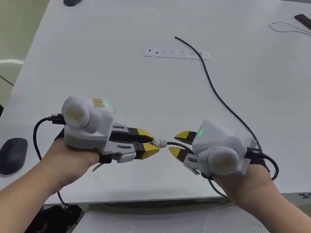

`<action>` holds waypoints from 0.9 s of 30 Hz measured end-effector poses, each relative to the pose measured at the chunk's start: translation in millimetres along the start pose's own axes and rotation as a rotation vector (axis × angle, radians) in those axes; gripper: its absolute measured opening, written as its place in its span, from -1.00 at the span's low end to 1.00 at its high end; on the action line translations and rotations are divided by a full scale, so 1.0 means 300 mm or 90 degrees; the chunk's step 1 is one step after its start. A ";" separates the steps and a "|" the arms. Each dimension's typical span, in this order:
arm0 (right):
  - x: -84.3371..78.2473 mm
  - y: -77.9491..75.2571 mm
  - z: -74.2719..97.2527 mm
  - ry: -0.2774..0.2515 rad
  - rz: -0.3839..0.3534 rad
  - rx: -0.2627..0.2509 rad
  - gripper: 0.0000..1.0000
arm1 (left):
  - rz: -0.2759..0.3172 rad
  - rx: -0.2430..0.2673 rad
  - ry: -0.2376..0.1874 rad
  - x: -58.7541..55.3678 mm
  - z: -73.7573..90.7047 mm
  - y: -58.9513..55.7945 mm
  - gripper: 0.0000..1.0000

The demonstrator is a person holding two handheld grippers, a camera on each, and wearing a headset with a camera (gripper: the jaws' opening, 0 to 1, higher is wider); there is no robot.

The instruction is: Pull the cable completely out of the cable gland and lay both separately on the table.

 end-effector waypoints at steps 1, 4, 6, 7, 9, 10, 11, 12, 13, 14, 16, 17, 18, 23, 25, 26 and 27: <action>0.001 0.001 -0.001 0.001 0.003 0.001 -0.86 | -0.001 0.001 0.001 0.000 0.000 0.000 -0.70; 0.007 -0.001 0.000 -0.002 0.014 0.003 -0.89 | -0.002 0.001 0.001 0.001 0.000 -0.001 -0.70; 0.010 0.003 0.000 -0.004 0.028 0.007 -0.90 | 0.000 0.000 0.001 0.000 0.000 -0.001 -0.70; 0.012 0.006 -0.001 -0.004 0.035 0.010 -0.91 | 0.000 0.001 0.002 -0.001 0.000 0.000 -0.70; 0.015 0.009 -0.004 -0.006 0.050 0.010 -0.95 | 0.000 0.001 0.003 -0.003 -0.001 0.001 -0.70; 0.016 0.009 -0.005 -0.005 0.054 0.010 -0.95 | 0.000 0.000 0.003 -0.003 -0.001 -0.001 -0.70; 0.013 0.009 -0.005 -0.002 0.054 0.010 -0.96 | -0.002 0.002 0.003 -0.003 -0.001 0.000 -0.70; 0.013 0.009 -0.006 -0.002 0.052 0.010 -0.96 | -0.002 0.001 0.004 -0.005 -0.001 -0.001 -0.70; 0.013 0.009 -0.007 -0.002 0.051 0.010 -0.96 | -0.002 0.001 0.004 -0.005 -0.001 -0.001 -0.70; 0.013 0.009 -0.007 -0.002 0.051 0.010 -0.96 | -0.001 0.001 0.004 -0.005 -0.001 -0.001 -0.70; 0.013 0.009 -0.007 -0.002 0.051 0.009 -0.97 | -0.002 0.000 0.004 -0.004 -0.001 -0.002 -0.70; 0.012 0.010 -0.007 -0.002 0.050 0.011 -0.98 | -0.001 0.000 0.004 -0.004 -0.001 -0.003 -0.70; 0.010 0.008 -0.007 -0.003 0.043 0.009 -0.98 | -0.001 0.000 0.004 -0.004 -0.001 -0.003 -0.70; 0.002 0.001 -0.007 -0.002 0.008 0.002 -1.00 | -0.004 0.000 -0.002 0.004 -0.004 -0.006 -0.71; 0.000 0.001 -0.006 -0.005 -0.007 0.004 -1.00 | -0.005 0.000 -0.002 0.004 -0.004 -0.006 -0.71; -0.001 0.000 -0.006 -0.005 -0.008 0.003 -1.00 | -0.005 -0.001 -0.002 0.003 -0.005 -0.006 -0.71; -0.003 0.000 -0.007 -0.006 -0.012 0.003 -1.00 | -0.005 -0.001 -0.002 0.004 -0.005 -0.005 -0.71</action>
Point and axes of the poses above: the centre of the closed fingertips' face, and the gripper's own axes: z roughly backward along the fingers, y roughly to its left, x roughly out of its top, the point moved 2 cm from there along z, roughly backward along the fingers, and after that the axes turned 5 degrees about x, right-handed, at the moved point
